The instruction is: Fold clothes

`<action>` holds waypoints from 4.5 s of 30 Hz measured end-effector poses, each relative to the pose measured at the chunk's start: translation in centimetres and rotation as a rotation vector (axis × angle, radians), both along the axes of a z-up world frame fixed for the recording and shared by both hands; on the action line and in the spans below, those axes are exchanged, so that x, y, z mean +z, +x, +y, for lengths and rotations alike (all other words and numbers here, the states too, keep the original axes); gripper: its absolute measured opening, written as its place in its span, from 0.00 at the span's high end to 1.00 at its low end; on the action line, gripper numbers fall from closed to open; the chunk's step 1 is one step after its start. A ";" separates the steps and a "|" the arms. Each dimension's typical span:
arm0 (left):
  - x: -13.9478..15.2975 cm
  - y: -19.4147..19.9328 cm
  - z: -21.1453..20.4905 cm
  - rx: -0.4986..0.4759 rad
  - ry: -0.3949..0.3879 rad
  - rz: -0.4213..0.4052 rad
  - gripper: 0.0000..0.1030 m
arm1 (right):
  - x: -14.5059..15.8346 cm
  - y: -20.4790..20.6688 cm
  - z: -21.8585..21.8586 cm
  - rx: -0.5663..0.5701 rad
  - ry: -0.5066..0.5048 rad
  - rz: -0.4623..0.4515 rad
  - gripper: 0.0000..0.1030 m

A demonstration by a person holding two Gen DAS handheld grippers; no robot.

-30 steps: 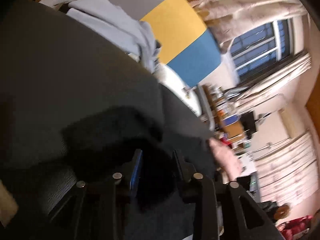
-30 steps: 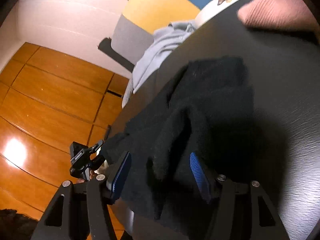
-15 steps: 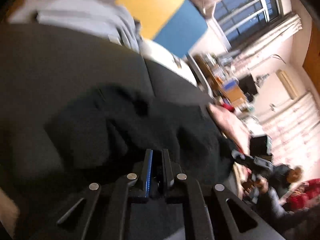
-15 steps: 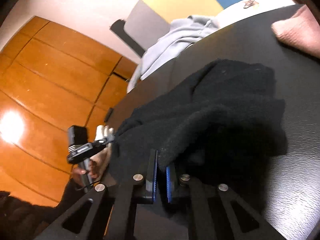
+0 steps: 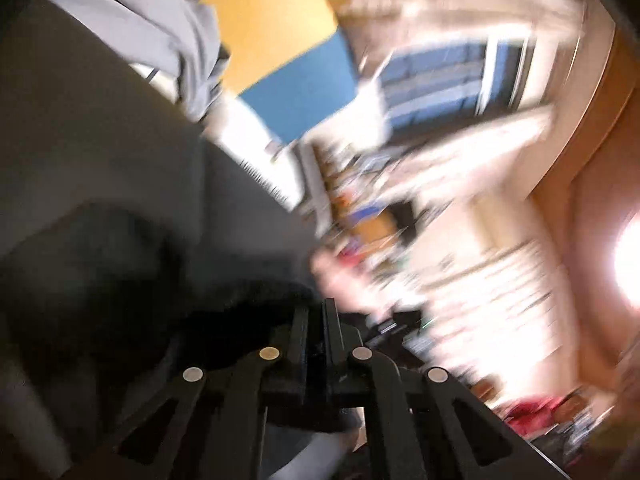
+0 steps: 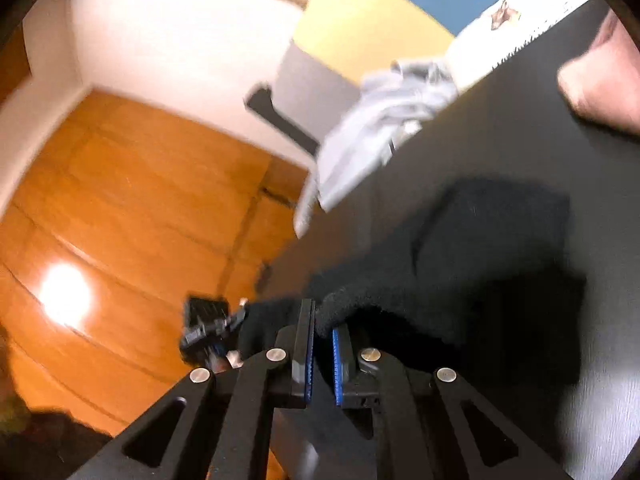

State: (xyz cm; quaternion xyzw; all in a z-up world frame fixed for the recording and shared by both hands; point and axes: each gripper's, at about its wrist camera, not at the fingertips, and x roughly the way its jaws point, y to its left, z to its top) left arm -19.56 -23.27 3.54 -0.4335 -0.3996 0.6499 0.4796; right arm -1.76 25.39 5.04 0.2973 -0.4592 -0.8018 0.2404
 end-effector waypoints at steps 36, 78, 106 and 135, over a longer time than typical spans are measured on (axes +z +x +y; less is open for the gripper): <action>-3.0 2.9 -4.5 0.259 -0.678 0.046 0.95 | -1.3 -4.7 -0.5 -0.155 0.840 -0.221 0.95; -0.3 14.5 -2.8 0.247 -0.767 0.274 0.55 | 1.0 11.1 -9.2 -0.081 0.934 -0.070 0.14; -3.7 11.0 -4.3 0.281 -0.715 0.036 0.30 | -4.9 5.6 -2.5 -0.260 0.768 -0.200 0.00; -4.1 5.2 -3.9 0.269 -0.732 0.015 0.86 | 2.9 8.3 -5.0 0.227 0.943 0.029 0.19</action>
